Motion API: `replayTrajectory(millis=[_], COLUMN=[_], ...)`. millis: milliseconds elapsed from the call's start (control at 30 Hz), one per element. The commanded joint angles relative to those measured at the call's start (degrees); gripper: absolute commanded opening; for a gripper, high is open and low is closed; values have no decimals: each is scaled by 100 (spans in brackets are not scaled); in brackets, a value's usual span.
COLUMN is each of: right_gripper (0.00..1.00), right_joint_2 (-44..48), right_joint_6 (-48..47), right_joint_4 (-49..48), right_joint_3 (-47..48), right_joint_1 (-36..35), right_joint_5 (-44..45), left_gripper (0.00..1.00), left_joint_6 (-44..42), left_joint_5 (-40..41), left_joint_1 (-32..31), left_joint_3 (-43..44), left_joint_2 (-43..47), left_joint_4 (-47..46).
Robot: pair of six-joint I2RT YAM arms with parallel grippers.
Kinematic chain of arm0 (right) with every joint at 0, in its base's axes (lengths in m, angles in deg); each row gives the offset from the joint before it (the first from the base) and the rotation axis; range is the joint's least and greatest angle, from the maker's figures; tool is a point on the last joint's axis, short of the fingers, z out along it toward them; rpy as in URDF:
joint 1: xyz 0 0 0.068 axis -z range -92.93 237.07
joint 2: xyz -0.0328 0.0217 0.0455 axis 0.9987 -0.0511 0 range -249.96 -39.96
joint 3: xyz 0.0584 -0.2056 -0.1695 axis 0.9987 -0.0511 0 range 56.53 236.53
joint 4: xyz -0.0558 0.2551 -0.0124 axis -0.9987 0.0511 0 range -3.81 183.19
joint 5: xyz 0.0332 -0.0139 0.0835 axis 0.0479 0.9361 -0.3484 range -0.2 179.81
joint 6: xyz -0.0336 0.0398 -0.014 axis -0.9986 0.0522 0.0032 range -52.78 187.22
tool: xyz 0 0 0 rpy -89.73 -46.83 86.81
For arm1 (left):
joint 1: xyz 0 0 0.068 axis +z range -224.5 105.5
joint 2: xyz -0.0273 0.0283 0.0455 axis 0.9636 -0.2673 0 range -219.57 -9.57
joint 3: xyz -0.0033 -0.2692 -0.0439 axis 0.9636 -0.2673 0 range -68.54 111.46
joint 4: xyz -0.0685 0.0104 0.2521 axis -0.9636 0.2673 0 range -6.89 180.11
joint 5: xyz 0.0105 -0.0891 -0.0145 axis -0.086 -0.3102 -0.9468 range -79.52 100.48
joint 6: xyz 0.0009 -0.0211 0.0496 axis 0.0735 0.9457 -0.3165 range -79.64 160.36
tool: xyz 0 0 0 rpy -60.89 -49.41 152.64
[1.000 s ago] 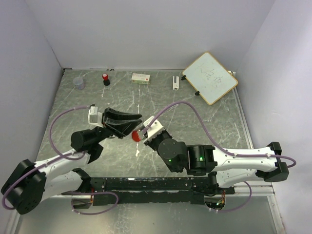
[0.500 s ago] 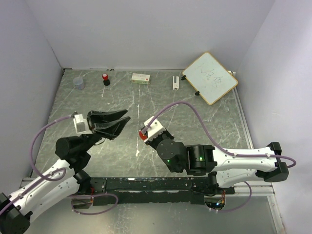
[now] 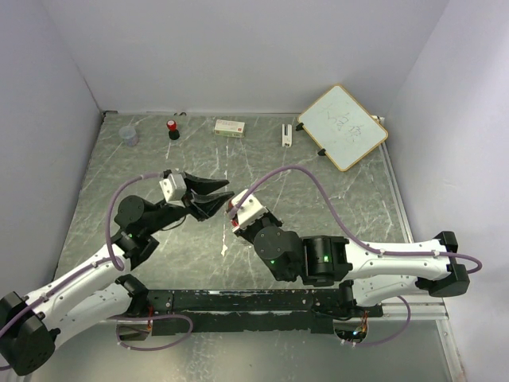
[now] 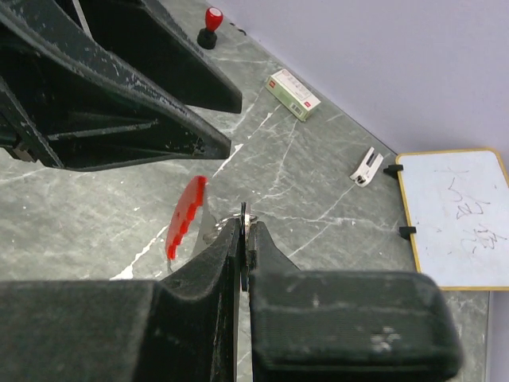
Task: Remove the keys from the keyring
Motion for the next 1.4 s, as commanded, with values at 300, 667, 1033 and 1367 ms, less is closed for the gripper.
replayTrajectory(millis=[300, 667, 1033, 1367], right_gripper=[0, 0, 0, 0], right_joint_2=[97, 186, 167, 224], right_joint_6=[-229, -230, -283, -293], right_joint_4=[-377, -474, -543, -496], right_joint_3=[122, 106, 112, 152], right_joint_1=[-7, -7, -12, -8], right_joint_5=[2, -121, -121, -321], left_gripper=[50, 51, 50, 50], left_joint_6=[-429, -56, 73, -96], left_joint_5=[-1080, -1496, -1676, -1391], left_joint_1=[-28, -26, -28, -28], left_joint_3=[150, -149, -251, -458], left_joint_2=[-200, -462, -526, -161], left_joint_4=[-415, -1453, -1722, -1666])
